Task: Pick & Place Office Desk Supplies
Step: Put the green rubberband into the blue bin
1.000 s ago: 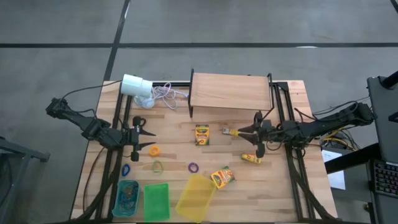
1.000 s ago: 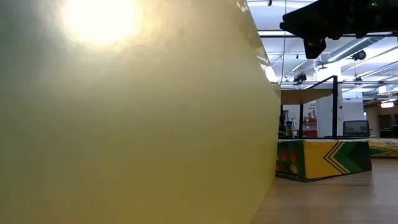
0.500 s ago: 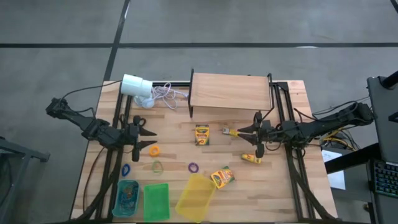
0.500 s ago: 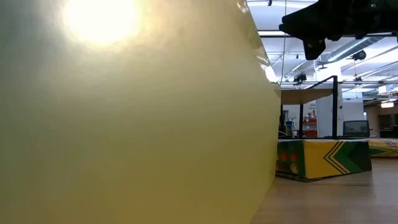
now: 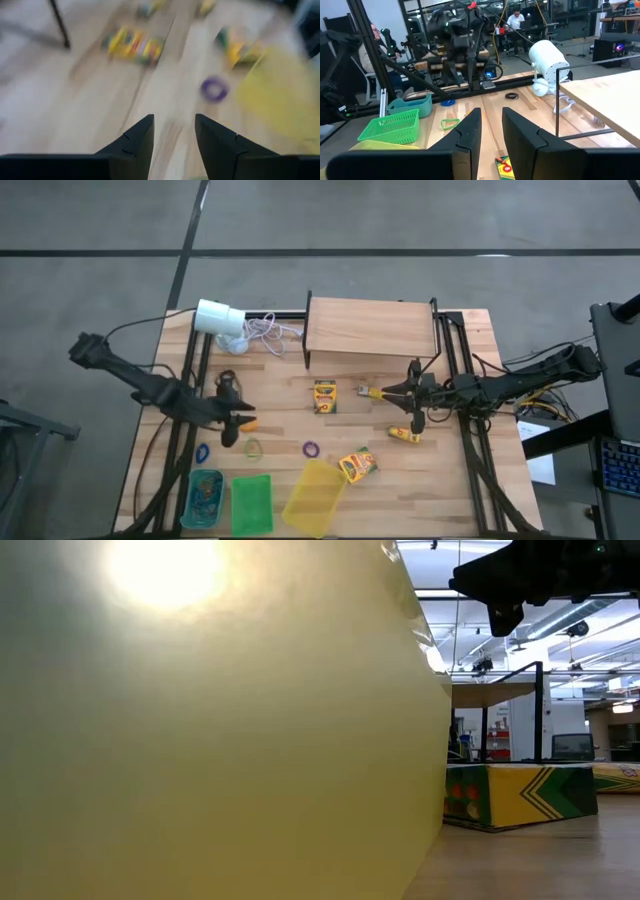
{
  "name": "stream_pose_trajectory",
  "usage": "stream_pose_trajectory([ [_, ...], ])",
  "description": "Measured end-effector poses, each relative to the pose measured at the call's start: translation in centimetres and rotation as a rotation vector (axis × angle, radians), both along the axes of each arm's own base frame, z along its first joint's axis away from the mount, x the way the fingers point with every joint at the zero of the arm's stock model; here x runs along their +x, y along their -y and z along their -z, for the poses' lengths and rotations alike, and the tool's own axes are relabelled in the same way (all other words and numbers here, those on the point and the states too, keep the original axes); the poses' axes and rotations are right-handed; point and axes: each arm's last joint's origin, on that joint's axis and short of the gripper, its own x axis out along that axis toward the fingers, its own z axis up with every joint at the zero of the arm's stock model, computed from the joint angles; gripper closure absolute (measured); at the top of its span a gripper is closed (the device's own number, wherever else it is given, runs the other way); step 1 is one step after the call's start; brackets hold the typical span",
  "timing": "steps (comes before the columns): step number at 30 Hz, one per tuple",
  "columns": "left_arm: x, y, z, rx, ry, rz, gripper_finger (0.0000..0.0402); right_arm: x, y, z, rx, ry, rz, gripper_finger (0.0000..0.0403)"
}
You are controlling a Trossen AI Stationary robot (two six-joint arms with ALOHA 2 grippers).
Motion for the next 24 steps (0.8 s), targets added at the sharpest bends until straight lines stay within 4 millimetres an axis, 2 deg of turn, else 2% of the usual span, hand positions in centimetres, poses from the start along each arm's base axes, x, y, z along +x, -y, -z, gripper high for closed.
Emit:
stream_pose_trajectory([
  [7, 2.0, 1.4, 3.6, 0.039, -0.279, 0.086, 0.0254, 0.0, 0.0, 0.0, 0.000, 0.000, 0.000, 0.0323],
  [11, 2.8, 1.9, 5.1, 0.055, -0.364, 0.115, 0.0254, 0.0, 0.0, 0.0, -0.001, -0.001, 0.000, 0.0319],
  [16, 3.4, 2.4, 6.2, 0.086, -0.408, 0.186, 0.0254, 0.0, 0.0, 0.0, 0.000, -0.001, 0.000, 0.0316],
  [24, 3.5, 2.5, 6.9, 0.122, -0.453, 0.251, 0.0254, 0.0, 0.0, 0.0, -0.001, -0.001, 0.000, 0.0328],
])
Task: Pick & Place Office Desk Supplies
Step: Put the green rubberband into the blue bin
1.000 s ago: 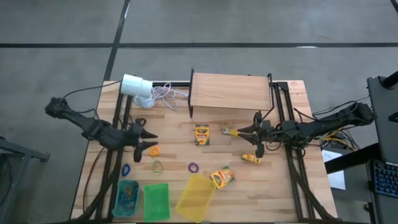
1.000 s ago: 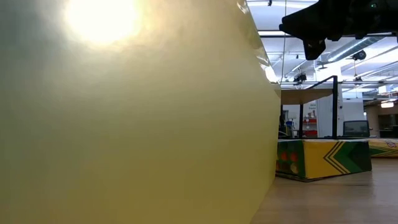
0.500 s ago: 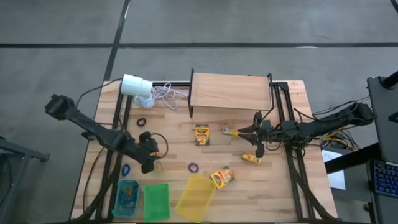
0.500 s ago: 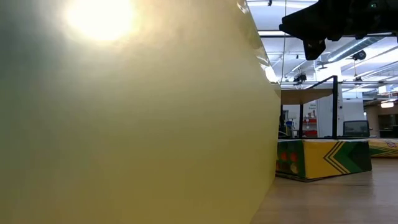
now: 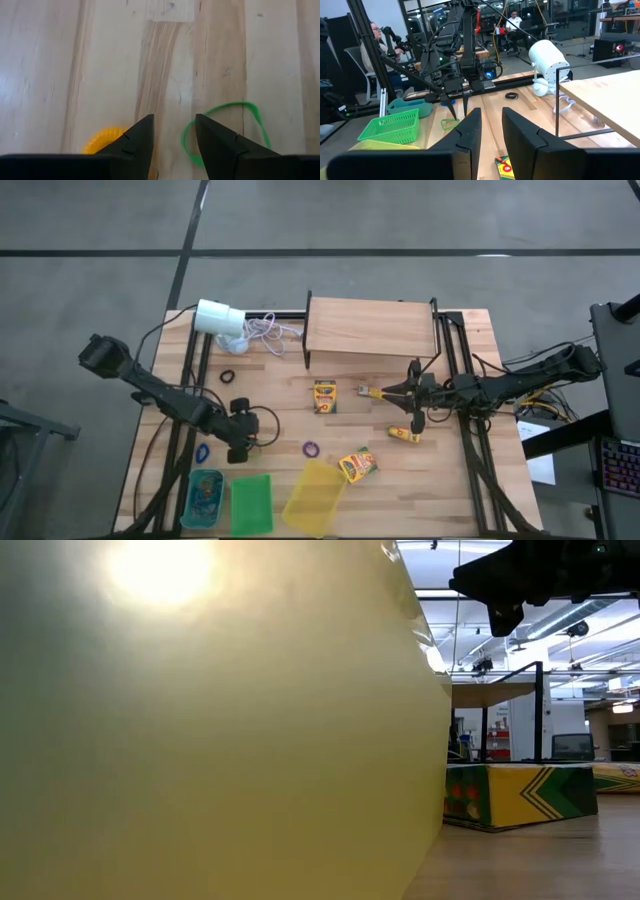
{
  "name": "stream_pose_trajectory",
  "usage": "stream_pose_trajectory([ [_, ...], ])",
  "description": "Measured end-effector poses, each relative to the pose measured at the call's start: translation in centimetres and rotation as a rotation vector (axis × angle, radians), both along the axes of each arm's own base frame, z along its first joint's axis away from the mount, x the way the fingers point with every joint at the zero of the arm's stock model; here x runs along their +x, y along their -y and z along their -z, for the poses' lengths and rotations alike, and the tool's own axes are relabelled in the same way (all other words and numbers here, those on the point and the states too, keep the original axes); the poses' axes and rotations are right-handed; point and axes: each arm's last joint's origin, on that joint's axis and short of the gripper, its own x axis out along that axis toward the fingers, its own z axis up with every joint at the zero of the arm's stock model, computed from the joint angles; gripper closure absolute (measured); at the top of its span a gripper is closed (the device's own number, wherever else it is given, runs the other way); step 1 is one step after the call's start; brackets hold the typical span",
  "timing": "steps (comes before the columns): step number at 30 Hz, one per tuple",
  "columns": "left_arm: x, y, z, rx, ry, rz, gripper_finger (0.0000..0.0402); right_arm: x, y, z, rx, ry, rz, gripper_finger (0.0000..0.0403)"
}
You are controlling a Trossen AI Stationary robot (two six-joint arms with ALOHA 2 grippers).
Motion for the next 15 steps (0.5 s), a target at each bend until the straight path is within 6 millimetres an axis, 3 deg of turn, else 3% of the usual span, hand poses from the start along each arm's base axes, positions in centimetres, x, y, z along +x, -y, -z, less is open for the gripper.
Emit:
stream_pose_trajectory([
  [15, -0.43, -0.16, 0.43, -0.017, -0.035, -0.024, 0.0254, 0.00, 0.00, 0.01, 0.000, 0.000, 0.000, 0.0321],
])
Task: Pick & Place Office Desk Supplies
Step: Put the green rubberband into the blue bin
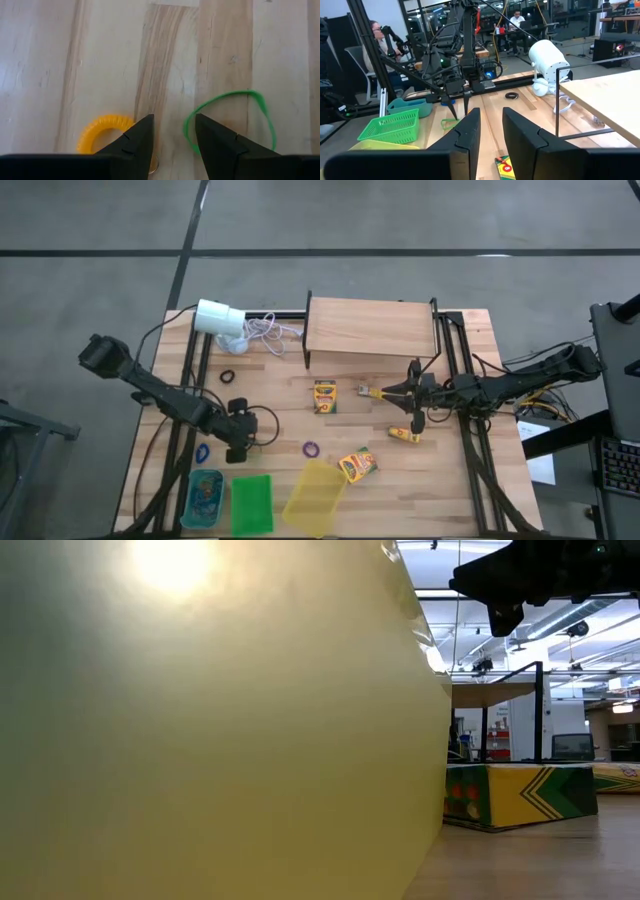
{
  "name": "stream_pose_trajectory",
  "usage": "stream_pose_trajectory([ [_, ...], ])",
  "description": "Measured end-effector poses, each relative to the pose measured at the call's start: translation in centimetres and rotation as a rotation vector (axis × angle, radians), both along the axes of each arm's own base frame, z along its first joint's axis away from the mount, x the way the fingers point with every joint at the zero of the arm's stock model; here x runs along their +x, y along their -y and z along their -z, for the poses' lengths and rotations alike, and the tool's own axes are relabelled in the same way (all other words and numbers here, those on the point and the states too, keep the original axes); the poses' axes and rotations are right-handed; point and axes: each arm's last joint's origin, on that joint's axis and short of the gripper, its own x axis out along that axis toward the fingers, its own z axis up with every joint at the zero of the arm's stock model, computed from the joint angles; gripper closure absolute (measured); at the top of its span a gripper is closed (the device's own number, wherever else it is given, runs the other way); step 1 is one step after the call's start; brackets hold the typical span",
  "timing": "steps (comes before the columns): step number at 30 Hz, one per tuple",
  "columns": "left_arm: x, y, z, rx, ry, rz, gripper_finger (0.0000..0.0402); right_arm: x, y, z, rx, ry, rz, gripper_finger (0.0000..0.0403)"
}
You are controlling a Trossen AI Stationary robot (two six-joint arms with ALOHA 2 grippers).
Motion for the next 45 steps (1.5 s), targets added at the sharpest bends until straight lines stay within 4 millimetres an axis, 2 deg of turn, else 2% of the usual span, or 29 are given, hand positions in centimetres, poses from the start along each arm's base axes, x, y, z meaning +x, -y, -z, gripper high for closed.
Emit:
stream_pose_trajectory([
  [7, -0.4, 0.0, 0.5, -0.031, -0.028, 0.025, 0.0254, 0.0, 0.0, 0.0, 0.000, 0.000, 0.000, 0.0316],
  [16, -1.0, -0.4, 1.7, -0.047, 0.009, 0.019, 0.0261, 0.0, 0.0, 0.0, 0.000, 0.000, 0.000, 0.0330],
  [21, -0.9, -0.3, 1.7, -0.049, 0.016, 0.018, 0.0302, 0.0, 0.0, 0.0, 0.000, 0.000, 0.000, 0.0335],
  [27, -0.8, -0.3, 1.7, -0.062, 0.029, 0.024, 0.0385, 0.0, 0.0, 0.0, 0.000, 0.000, 0.000, 0.0327],
  [33, -0.7, -0.2, 1.6, -0.066, 0.034, 0.025, 0.0397, 0.0, 0.0, 0.0, 0.000, 0.000, 0.000, 0.0319],
  [38, -0.5, -0.1, 0.7, -0.072, 0.006, 0.031, 0.0398, 0.0, 0.0, 0.0, 0.000, 0.000, 0.000, 0.0316],
  [45, 0.7, 0.5, -2.9, -0.098, -0.015, -0.067, 0.0398, 0.0, 0.0, 0.0, 0.000, 0.000, 0.000, 0.0326],
])
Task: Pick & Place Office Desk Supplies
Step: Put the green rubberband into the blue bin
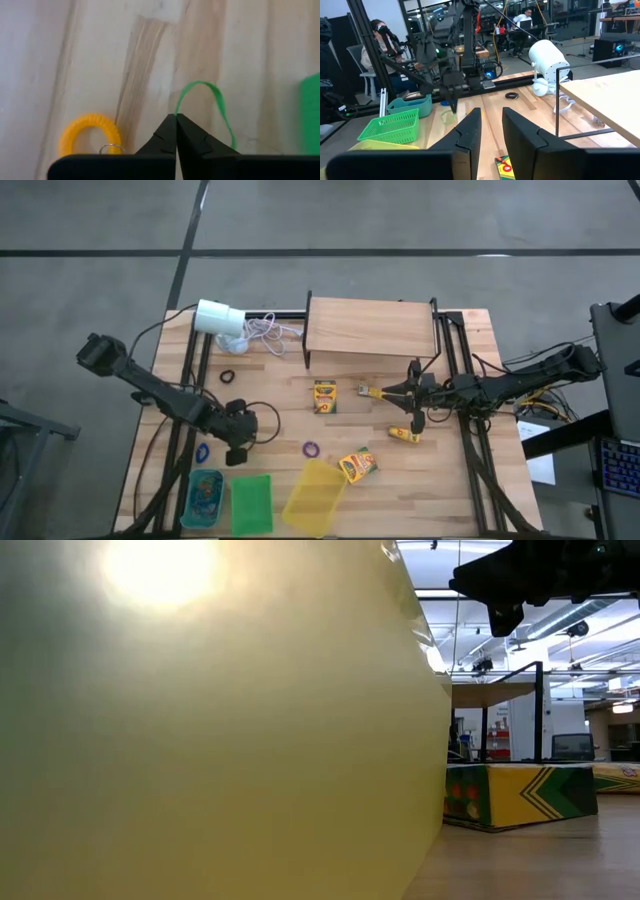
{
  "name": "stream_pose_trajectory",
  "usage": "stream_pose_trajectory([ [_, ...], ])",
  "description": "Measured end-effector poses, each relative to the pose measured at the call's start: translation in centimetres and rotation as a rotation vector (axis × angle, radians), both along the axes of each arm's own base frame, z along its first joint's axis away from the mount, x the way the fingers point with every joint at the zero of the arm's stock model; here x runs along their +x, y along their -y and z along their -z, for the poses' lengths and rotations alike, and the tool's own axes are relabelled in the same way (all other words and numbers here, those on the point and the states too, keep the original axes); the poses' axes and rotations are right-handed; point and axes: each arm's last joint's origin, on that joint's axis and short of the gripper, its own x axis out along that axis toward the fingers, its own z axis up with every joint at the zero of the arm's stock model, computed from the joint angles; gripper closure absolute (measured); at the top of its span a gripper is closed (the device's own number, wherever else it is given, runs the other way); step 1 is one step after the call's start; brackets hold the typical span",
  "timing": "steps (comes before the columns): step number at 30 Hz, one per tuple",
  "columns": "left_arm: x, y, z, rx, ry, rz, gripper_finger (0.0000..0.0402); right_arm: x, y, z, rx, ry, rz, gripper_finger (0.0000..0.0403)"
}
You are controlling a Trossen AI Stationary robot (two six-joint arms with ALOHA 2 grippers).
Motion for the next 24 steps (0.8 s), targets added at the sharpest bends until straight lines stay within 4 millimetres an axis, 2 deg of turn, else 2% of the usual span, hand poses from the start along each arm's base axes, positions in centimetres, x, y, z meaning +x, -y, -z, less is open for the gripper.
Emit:
stream_pose_trajectory([
  [8, 1.2, 0.7, -6.4, -0.082, -0.048, -0.193, 0.0398, 0.0, 0.0, 0.0, 0.000, -0.001, 0.000, 0.0335],
  [12, 1.3, 1.2, -9.0, -0.233, -0.121, -0.243, 0.0397, 0.0, 0.0, 0.0, 0.000, 0.000, 0.000, 0.0330],
  [16, 1.0, 1.7, -10.0, -0.403, -0.244, -0.332, 0.0396, 0.0, 0.0, 0.0, 0.000, 0.000, 0.000, 0.0324],
  [21, 0.0, 2.9, -9.8, -0.590, -0.470, -0.447, 0.0396, 0.0, 0.0, 0.0, 0.000, 0.000, 0.000, 0.0318],
  [24, -0.7, 3.9, -9.9, -0.637, -0.568, -0.545, 0.0395, 0.0, 0.0, 0.0, 0.000, 0.000, 0.000, 0.0316],
])
